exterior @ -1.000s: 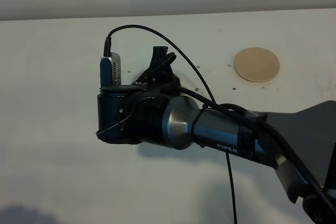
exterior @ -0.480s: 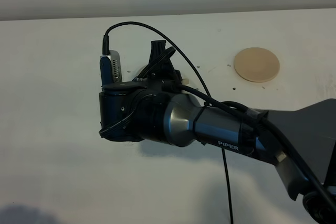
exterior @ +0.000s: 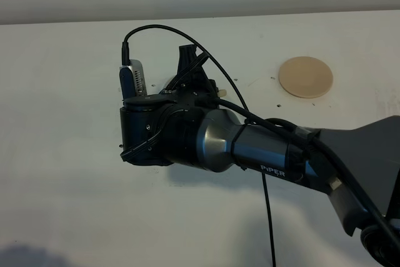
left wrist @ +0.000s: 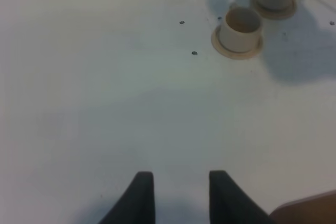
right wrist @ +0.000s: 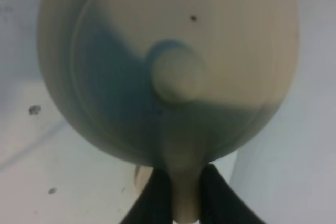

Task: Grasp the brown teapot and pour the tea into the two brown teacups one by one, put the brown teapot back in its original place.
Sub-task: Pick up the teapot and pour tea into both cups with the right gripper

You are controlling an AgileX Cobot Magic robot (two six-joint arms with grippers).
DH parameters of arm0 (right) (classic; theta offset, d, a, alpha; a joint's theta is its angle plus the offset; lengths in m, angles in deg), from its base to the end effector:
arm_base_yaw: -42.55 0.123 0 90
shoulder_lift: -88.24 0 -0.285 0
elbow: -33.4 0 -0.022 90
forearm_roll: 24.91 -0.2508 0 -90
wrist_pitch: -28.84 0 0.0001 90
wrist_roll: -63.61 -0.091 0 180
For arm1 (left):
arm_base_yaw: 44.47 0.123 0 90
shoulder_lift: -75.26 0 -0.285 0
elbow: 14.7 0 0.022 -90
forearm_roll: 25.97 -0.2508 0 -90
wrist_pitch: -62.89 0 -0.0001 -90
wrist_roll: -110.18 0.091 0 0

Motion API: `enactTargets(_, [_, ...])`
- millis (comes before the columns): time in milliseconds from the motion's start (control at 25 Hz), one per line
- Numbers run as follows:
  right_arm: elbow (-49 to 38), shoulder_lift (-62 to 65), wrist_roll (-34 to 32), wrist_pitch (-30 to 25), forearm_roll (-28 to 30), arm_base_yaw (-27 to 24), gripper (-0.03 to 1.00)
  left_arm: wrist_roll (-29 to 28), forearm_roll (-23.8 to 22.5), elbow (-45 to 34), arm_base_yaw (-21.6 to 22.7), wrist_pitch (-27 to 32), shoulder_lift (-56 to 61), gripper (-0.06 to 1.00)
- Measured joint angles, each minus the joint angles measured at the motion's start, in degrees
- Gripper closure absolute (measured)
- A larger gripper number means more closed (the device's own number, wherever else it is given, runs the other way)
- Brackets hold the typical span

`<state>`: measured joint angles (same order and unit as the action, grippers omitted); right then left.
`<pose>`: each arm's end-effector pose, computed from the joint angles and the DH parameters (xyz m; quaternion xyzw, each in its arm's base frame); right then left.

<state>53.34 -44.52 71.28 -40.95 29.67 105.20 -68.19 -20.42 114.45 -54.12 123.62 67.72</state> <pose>0.2653 0.3614 0.1975 -0.6491 0.6295 -0.3877 0.1789 -0.0025 -0.0074 0.2665 0.0856 0.8569 -0.0837 0.5014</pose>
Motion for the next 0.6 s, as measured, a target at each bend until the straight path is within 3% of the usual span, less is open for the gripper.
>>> enactTargets(600, [0.0,0.0,2.97,0.0,2.45,0.0,0.86,0.0,0.0,0.0,0.0,0.0,0.0,0.7])
